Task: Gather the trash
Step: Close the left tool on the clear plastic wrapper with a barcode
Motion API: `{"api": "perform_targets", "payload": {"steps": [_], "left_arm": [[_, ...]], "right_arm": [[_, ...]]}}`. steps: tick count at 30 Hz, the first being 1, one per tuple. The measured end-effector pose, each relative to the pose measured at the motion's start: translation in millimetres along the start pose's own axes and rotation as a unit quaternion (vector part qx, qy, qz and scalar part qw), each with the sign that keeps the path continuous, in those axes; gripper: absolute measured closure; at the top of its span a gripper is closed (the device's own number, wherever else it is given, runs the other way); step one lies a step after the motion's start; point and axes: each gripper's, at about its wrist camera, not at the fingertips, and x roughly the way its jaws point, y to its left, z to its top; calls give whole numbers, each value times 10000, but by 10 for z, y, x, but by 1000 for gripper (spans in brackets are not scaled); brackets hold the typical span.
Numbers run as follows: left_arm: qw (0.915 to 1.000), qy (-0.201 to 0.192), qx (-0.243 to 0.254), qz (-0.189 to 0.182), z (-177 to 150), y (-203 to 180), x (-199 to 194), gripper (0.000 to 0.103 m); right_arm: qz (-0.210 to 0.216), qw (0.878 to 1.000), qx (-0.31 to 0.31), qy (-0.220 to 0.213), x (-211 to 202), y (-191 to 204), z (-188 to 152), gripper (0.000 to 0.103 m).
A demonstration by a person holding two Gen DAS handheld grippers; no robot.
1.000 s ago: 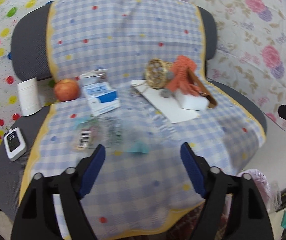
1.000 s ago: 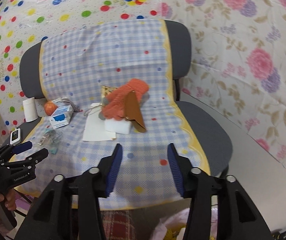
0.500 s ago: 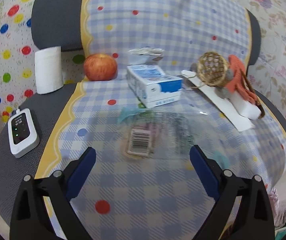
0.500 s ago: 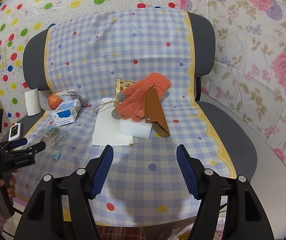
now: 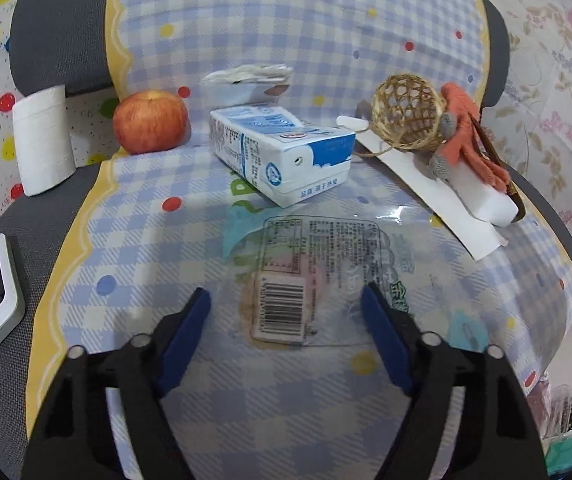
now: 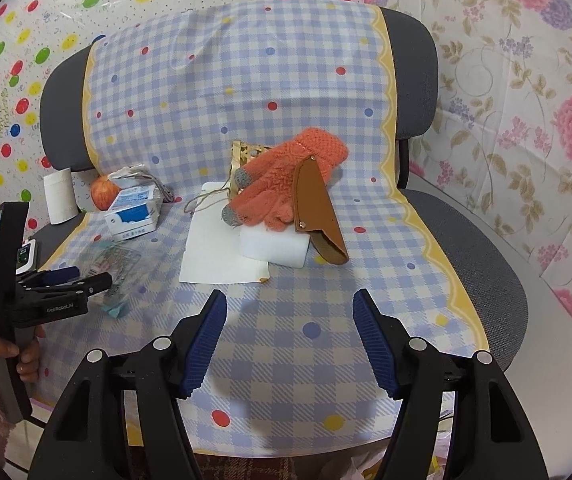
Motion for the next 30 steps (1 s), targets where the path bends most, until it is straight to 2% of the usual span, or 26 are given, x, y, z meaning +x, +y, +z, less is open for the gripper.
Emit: {"api": "perform_targets", "payload": {"steps": [1,2,4,5,9,11,14,17,19,20,21,23,25,27,30], "left_arm": [[9999,-66,84,64,-17,-52,-23,40],[9997,-134,183,116,-44,-111,-57,51],[9988,-242,366,204,-116,-225,-132,83],[9987,-226,428,183,-146,-266,-148,103],[9989,-313,341,-46,-261,-327,-299,103],[9991,-247,274,-209,-317,-359,-361,103],[9993,-163,213,-252,-324,-429,-378,103],[9985,-41,105,-528,-316,-443,-405,103],[9979,-12,111,-642,-343,-460,-451,93],[9977,-27,143,-661,-354,-469,-479,83],[9976,-58,199,-655,-367,-480,-503,67],[9974,-193,349,-600,-421,-496,-576,51],[9962,-353,592,-535,-464,-552,-624,50],[9944,-433,774,-578,-492,-607,-639,44],[9911,-517,1005,-701,-507,-714,-645,43]], "right_arm": [[1,10000,-8,-3,-2,4,0,37],[5,10000,-23,-12,-18,11,-4,37],[24,10000,-42,-28,-44,19,-10,37],[26,10000,-45,-42,-64,20,-12,37],[12,9999,-60,-94,-134,12,-31,37],[11,10000,-34,-85,-146,-13,-46,37],[27,10000,10,-34,-131,-38,-84,37],[61,10000,65,-7,-127,-61,-114,37],[62,10000,67,-16,-140,-73,-132,37],[55,10000,74,-22,-148,-84,-141,37],[52,9999,92,-22,-151,-98,-148,37],[47,9999,145,-13,-148,-139,-161,37],[45,9998,176,10,-134,-163,-171,37],[62,9997,214,45,-118,-181,-190,37],[91,9997,219,81,-99,-171,-205,37]]}}
